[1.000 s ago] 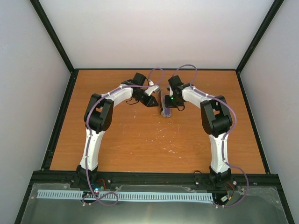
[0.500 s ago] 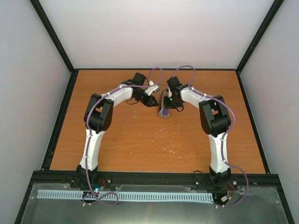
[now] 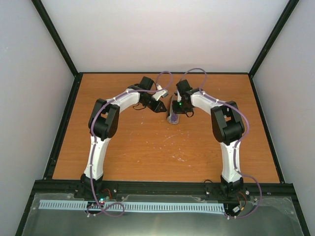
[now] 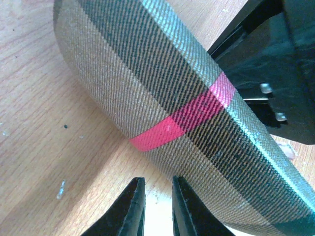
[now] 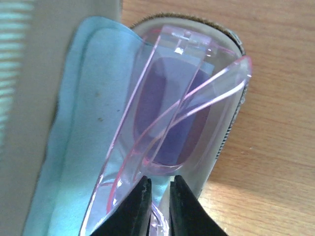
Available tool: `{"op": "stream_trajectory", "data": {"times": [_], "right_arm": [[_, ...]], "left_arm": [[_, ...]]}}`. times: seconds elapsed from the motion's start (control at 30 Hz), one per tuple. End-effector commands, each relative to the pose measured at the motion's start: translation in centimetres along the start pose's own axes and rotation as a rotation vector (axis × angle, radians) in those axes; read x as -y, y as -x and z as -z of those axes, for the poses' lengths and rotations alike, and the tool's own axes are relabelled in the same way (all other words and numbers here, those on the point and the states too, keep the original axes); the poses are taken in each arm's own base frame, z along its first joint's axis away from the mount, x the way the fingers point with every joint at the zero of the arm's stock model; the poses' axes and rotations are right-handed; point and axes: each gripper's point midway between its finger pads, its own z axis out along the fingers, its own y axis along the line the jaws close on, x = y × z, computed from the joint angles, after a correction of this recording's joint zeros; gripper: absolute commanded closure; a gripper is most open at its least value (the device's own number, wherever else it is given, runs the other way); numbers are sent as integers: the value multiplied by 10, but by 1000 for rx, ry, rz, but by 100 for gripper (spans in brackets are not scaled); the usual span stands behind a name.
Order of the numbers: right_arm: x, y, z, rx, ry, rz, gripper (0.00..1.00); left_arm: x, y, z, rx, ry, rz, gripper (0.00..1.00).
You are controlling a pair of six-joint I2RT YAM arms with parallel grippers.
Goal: Organize the sunglasses
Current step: Adjust the sunglasses in the sunglasses case.
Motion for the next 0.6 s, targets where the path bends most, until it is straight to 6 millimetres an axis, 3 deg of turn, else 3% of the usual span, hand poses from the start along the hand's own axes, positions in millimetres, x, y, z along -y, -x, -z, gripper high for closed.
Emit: {"op": "stream_trajectory", "data": {"times": [0.0, 0.27, 0.43, 0.57], "right_arm": [[-19, 13, 28, 67, 44, 22, 85], [-13, 27, 56, 138, 10, -1, 83], [4, 20, 54, 134, -28, -39, 84], [26, 9, 41, 103, -76, -105, 95]], "left_arm": [[13, 15, 7, 36, -15, -30, 82], [13, 16, 8, 38, -8, -39, 82], [13, 17, 9, 38, -8, -40, 82], [13, 17, 9, 39, -6, -41, 82]]}}
